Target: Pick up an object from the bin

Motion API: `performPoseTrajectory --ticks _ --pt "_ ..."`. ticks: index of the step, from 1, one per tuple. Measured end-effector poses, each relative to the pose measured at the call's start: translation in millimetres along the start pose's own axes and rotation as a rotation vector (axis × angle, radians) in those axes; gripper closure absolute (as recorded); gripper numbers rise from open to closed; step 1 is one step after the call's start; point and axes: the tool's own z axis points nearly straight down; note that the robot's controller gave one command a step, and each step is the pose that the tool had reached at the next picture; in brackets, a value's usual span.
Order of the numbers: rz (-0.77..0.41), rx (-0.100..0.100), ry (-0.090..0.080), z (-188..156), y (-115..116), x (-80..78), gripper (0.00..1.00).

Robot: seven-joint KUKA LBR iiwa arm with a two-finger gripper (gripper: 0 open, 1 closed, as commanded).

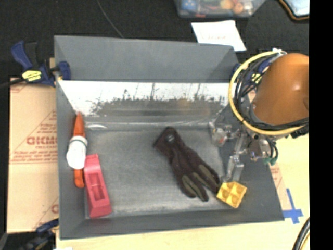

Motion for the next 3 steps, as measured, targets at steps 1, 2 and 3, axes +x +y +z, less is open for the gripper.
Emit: performPoseTrajectory --ticks 1,2,3 --pt "0.0 0.0 0.0 0 0 0.0 0.0" --pt "0.004 -0.003 0.001 50 74 3.1 0.0" --pt "-0.024 0.005 -0.01 64 48 -1.2 1.0"
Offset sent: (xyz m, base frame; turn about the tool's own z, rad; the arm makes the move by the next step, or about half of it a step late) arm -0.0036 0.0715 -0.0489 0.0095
